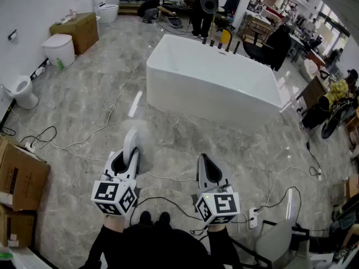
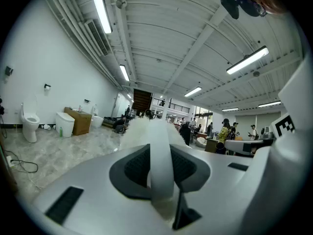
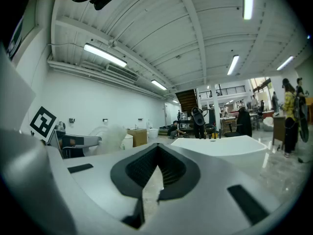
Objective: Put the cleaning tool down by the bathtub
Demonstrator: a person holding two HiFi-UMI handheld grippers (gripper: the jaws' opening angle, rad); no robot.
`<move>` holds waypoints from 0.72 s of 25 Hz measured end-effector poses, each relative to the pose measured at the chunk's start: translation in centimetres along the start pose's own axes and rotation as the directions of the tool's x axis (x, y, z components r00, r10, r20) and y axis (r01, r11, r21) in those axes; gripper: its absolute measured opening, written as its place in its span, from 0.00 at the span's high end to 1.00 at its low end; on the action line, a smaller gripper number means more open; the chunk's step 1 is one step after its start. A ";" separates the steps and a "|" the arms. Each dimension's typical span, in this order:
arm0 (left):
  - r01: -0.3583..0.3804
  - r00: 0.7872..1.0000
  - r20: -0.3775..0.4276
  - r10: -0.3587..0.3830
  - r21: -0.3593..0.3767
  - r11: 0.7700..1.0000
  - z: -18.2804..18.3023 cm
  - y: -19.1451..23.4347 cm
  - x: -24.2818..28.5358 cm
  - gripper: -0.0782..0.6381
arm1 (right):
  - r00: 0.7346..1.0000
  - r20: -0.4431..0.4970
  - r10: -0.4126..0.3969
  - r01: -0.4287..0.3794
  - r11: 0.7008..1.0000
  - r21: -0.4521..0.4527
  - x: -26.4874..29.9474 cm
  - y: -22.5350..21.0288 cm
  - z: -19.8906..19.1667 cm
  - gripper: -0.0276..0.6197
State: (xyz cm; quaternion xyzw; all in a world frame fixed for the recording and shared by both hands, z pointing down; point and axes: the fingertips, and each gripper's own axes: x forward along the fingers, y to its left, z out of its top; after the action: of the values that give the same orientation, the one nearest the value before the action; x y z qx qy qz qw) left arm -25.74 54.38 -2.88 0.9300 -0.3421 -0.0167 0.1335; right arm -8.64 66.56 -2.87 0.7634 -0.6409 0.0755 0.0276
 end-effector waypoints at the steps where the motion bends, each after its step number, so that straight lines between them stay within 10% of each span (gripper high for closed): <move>1: 0.000 1.000 0.003 0.000 0.000 1.000 0.0 0.1 0.3 0.76 | 1.000 0.006 0.001 -0.001 1.000 -0.008 0.3 -0.2 -0.1 0.96; 18: -0.027 1.000 0.000 0.027 0.016 1.000 -0.7 0.0 1.7 0.76 | 1.000 0.001 -0.013 0.013 1.000 -0.018 0.2 -3.5 -1.6 0.96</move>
State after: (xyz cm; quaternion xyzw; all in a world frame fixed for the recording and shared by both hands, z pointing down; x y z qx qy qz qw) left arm -24.32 53.49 -2.09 0.9264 -0.3546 -0.0122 0.1261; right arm -5.30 67.23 -1.05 0.7673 -0.6366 0.0692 0.0349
